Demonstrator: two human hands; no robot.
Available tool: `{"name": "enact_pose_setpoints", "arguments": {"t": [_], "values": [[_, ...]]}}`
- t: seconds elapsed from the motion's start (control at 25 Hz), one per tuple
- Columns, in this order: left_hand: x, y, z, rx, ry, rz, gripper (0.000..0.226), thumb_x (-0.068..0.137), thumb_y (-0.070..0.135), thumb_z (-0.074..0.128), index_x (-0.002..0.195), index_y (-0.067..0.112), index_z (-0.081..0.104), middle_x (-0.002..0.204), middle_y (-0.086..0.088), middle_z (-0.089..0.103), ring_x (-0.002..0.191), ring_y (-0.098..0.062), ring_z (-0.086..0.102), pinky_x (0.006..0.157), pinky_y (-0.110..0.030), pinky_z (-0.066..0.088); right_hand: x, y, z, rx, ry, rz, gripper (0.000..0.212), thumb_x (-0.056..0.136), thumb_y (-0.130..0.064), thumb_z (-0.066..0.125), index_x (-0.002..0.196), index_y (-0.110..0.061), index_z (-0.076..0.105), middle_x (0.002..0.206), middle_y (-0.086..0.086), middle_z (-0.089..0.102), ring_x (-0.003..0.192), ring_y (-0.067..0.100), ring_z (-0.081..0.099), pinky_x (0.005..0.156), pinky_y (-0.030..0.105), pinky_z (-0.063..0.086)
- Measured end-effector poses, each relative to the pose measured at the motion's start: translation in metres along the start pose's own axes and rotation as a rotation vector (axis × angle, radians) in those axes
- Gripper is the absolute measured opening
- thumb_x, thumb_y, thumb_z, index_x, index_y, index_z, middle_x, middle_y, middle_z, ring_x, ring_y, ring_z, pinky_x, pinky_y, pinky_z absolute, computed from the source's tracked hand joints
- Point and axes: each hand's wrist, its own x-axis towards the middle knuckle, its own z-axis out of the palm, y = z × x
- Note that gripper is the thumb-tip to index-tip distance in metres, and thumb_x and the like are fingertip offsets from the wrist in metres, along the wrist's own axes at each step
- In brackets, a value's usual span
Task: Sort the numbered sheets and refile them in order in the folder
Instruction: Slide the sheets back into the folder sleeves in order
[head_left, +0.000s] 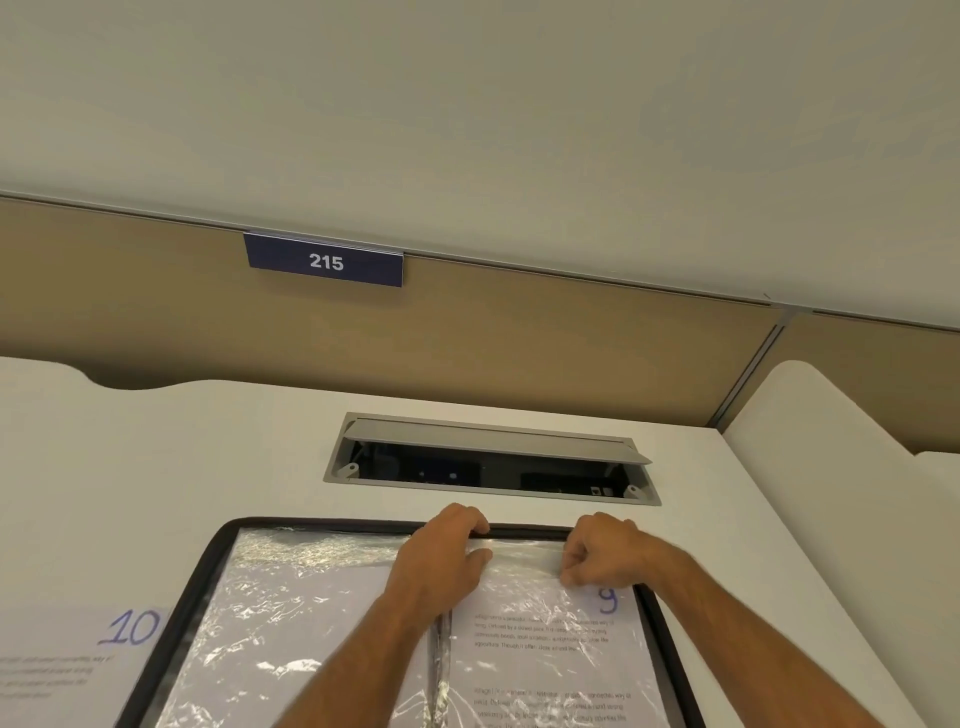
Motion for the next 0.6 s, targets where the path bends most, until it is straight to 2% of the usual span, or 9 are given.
{"name": "enact_pose_setpoints", "arguments": {"t": [0.04,0.12,0.2,0.32,0.4,0.52,0.6], "values": [[-0.004,-0.002,-0.002,-0.006,0.027,0.014,0.028,0.097,0.037,0.062,0.123,0.032,0.055,0.124,0.019,0.051,0.103,-0.002,0.047,0.098,-0.019,0.04,0.001,0.001,0.002,-0.023,0.018,0.008,0.013,0.089,-0.038,0.07,0.084,-0.025,0.07,0.09,-0.007,0.067,0.095,0.012,0.06,0.103,0.042,0.043],[-0.014,-0.008,-0.006,-0.004,0.075,0.043,0.028,0.097,0.038,0.062,0.123,0.033,0.054,0.124,0.022,0.048,0.103,0.0,0.046,0.097,-0.015,0.038,0.0,0.001,0.005,-0.04,0.091,0.043,0.015,0.09,-0.04,0.068,0.085,-0.026,0.068,0.103,-0.005,0.065,0.101,0.013,0.053,0.105,0.042,0.039],[-0.028,-0.014,-0.012,0.004,0.096,0.066,0.026,0.096,0.039,0.061,0.12,0.036,0.053,0.12,0.025,0.046,0.104,0.001,0.047,0.097,-0.016,0.041,-0.005,0.0,0.006,-0.019,0.18,0.072,0.018,0.086,-0.046,0.071,0.085,-0.028,0.067,0.112,-0.005,0.058,0.105,0.013,0.049,0.099,0.036,0.045],[-0.05,-0.028,-0.021,0.036,0.137,0.087,0.023,0.096,0.041,0.062,0.115,0.039,0.051,0.116,0.028,0.044,0.108,0.002,0.043,0.104,-0.021,0.039,-0.018,0.006,0.01,0.294,0.349,0.071,0.018,0.081,-0.035,0.081,0.08,-0.026,0.065,0.101,-0.009,0.057,0.097,0.013,0.056,0.088,0.025,0.052],[-0.065,-0.039,-0.026,0.088,0.173,0.087,0.026,0.094,0.045,0.061,0.119,0.037,0.055,0.117,0.029,0.043,0.111,0.002,0.042,0.103,-0.018,0.031,-0.029,0.014,0.016,0.561,0.434,0.099,0.026,0.079,-0.03,0.084,0.095,-0.025,0.063,0.106,-0.006,0.06,0.099,0.015,0.061,0.084,0.026,0.055],[-0.093,-0.055,-0.035,0.175,0.195,0.092,0.044,0.087,0.065,0.045,0.117,0.036,0.059,0.117,0.028,0.051,0.114,-0.002,0.049,0.099,-0.021,0.03,-0.05,0.017,0.024,0.871,0.362,0.186,0.047,0.081,-0.029,0.083,0.117,-0.026,0.052,0.113,0.003,0.062,0.096,0.022,0.067,0.072,0.03,0.059],[-0.111,-0.07,-0.035,0.235,0.226,0.128,0.053,0.082,0.071,0.038,0.112,0.035,0.063,0.112,0.025,0.057,0.11,-0.005,0.055,0.097,-0.025,0.032,-0.064,0.016,0.033,0.913,0.293,0.247,0.04,0.084,-0.031,0.08,0.112,-0.022,0.053,0.112,0.006,0.063,0.095,0.023,0.067,0.07,0.031,0.057]]}}
